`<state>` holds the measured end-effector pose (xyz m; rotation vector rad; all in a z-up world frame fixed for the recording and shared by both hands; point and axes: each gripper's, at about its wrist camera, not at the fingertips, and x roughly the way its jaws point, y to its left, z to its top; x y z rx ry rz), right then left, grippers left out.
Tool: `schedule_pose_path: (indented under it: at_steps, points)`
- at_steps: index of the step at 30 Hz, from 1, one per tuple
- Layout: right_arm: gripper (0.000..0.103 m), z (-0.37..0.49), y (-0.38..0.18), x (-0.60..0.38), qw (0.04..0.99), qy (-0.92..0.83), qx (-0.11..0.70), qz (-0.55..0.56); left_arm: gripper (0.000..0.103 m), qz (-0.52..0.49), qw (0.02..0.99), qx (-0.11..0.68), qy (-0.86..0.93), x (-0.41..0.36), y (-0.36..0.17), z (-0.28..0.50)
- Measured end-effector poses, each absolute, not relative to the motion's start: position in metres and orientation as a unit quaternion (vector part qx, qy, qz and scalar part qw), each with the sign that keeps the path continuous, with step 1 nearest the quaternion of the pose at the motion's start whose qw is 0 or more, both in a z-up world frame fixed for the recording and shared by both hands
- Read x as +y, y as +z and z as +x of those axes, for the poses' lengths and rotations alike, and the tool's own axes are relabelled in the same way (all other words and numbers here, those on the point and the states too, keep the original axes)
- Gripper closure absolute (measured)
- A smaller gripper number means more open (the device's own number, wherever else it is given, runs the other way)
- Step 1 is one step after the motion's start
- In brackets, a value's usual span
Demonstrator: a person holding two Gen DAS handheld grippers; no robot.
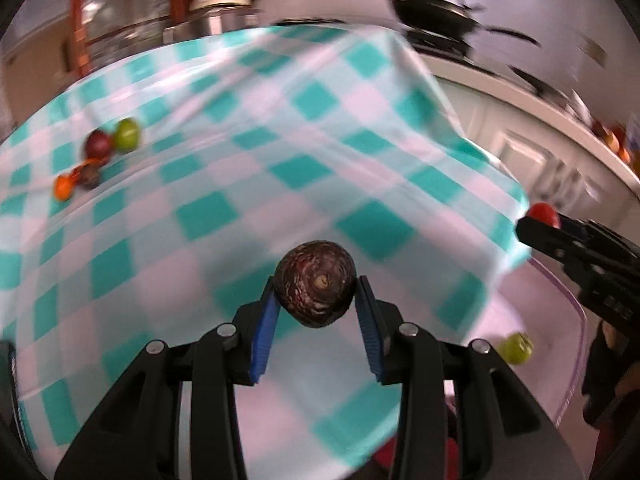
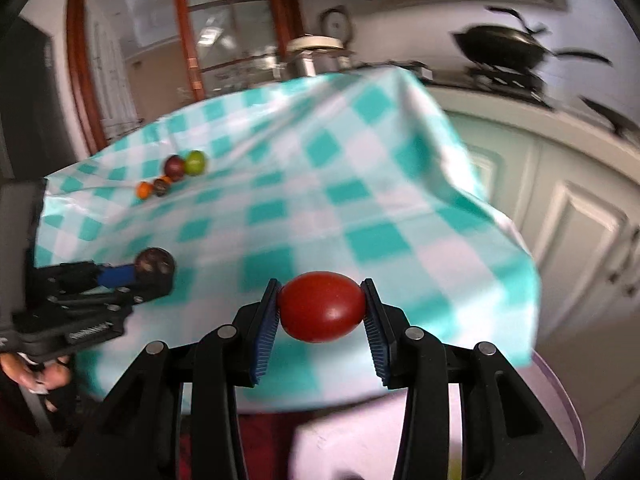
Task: Organize fruits
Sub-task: 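Carry both held fruits over the white bin, then open both tools to drop the fruits into the bin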
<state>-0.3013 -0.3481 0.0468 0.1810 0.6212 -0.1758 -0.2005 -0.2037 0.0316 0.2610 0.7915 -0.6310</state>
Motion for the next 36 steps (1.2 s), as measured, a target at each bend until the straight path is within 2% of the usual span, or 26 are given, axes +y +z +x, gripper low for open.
schedule_pose_path:
  at_steps: [7,11,16,21,27,34,36]
  points:
    - [0.063,-0.358,0.009,-0.408,0.923,-0.154,0.33,0.128,0.064,0.199,0.81,0.368,-0.411,-0.272,0.017,-0.26]
    - [0.063,-0.373,-0.03,-0.442,0.89,-0.199,0.381,0.15,0.065,0.248,0.755,0.383,-0.47,-0.314,-0.008,-0.292]
    - [0.063,-0.368,-0.077,-0.472,0.85,-0.224,0.442,0.182,0.065,0.32,0.678,0.425,-0.507,-0.365,-0.062,-0.321]
    - [0.063,-0.34,-0.119,-0.492,0.814,-0.224,0.511,0.162,0.065,0.367,0.602,0.492,-0.511,-0.405,-0.129,-0.329]
    - [0.063,-0.321,-0.162,-0.507,0.776,-0.229,0.56,0.181,0.065,0.377,0.556,0.548,-0.499,-0.425,-0.176,-0.32]
    - [0.062,-0.314,-0.183,-0.507,0.76,-0.234,0.58,0.18,0.064,0.399,0.532,0.548,-0.507,-0.433,-0.195,-0.329]
    - [0.061,-0.316,-0.185,-0.508,0.757,-0.237,0.579,0.189,0.06,0.393,0.531,0.55,-0.51,-0.433,-0.195,-0.328]
